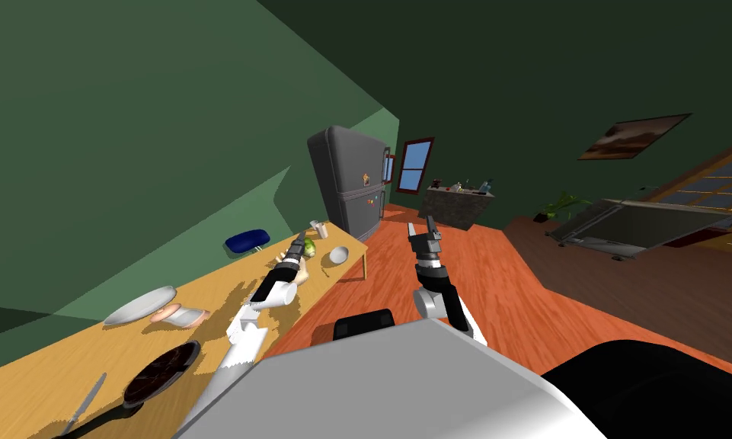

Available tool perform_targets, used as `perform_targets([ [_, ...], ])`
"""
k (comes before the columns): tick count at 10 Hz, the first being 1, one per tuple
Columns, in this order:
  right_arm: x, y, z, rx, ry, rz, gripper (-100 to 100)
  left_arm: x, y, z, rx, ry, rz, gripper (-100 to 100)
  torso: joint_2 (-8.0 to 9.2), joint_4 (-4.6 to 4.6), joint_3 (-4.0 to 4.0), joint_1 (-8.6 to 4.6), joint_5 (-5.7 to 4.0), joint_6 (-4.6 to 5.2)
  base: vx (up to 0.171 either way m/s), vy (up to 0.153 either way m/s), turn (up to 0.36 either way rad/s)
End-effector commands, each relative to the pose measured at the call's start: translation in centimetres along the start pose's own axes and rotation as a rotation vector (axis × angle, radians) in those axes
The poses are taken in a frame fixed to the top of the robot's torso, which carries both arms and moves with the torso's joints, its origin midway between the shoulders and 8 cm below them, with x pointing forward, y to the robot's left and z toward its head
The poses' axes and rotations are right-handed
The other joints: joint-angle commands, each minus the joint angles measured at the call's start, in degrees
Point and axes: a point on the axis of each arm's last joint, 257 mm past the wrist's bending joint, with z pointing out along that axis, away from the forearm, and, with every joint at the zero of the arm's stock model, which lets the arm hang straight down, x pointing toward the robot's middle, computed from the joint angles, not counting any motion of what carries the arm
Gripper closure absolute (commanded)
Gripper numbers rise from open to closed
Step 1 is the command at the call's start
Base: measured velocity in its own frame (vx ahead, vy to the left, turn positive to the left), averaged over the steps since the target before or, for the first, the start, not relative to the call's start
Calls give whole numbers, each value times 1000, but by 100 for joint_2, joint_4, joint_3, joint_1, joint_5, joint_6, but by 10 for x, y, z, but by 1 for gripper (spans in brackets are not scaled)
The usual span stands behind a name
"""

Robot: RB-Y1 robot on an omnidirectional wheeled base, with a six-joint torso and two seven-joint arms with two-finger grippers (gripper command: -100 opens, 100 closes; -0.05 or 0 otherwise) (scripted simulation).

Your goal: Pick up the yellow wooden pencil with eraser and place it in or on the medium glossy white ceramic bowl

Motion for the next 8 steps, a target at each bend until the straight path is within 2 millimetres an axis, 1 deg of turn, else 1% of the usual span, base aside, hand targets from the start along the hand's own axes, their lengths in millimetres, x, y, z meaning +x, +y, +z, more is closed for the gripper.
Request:
perform_targets([
  [1,0,0,0,0,0,0,0,3,16,12,-51,24,22,-100,0,0,0,0,0,0,-41,34,-95],
  [2,0,0,0,0,0,0,0,6,29,11,-81,31,22,-100,-2,0,-1,2,0,2,-37,30,-77],
  [3,0,0,0,0,0,0,0,8,41,19,-120,51,41,-100,-4,-1,-2,1,0,1,-37,32,-128],
  [4,0,0,0,0,0,0,0,10,52,17,-148,58,41,-100,-4,-1,-3,0,0,3,-31,25,-68],
  [5,0,0,0,0,0,0,0,13,63,24,-191,83,60,-100,-6,-2,-3,-2,0,0,-36,24,-134],
  [6,0,0,0,0,0,0,0,15,77,21,-219,87,59,-100,-4,-1,-3,-1,0,2,-34,23,-61],
  [7,0,0,0,0,0,0,0,17,83,29,-248,109,78,-100,-5,-1,-3,-2,0,-1,-34,25,-133],
  [8,0,0,0,0,0,0,0,19,99,25,-286,118,77,-100,-5,-1,-3,-2,-1,2,-26,22,-63],
])
